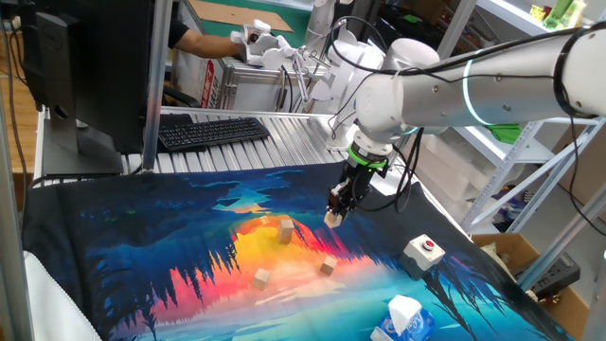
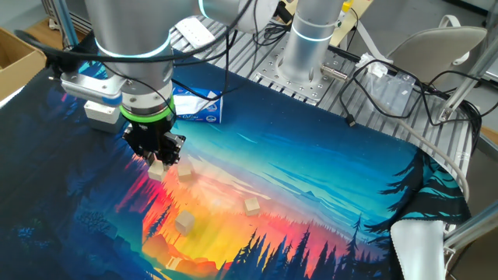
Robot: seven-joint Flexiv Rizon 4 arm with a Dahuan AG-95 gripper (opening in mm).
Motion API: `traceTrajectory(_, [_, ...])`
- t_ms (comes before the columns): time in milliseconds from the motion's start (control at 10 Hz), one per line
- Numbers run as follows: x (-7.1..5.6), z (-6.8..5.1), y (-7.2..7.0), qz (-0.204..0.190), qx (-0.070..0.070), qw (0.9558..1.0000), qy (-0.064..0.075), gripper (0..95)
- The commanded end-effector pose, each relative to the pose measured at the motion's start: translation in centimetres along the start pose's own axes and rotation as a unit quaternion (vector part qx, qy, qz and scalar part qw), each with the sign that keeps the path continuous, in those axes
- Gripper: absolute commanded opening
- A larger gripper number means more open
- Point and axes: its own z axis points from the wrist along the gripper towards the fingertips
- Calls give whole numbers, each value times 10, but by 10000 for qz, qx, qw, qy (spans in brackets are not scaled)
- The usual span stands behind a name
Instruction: Stack the blocks in a vertical line of five
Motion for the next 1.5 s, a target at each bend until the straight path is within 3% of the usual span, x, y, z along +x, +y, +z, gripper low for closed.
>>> traceTrajectory(100, [-1, 0, 0, 33, 24, 10000, -26, 0])
traceTrajectory(600, [-3, 0, 1, 113, -57, 9999, 0, 0])
traceTrajectory(1200, [-26, -15, 38, 522, 34, 9985, 155, 0])
traceTrajectory(1500, [-38, -14, 51, 739, 37, 9971, 192, 0])
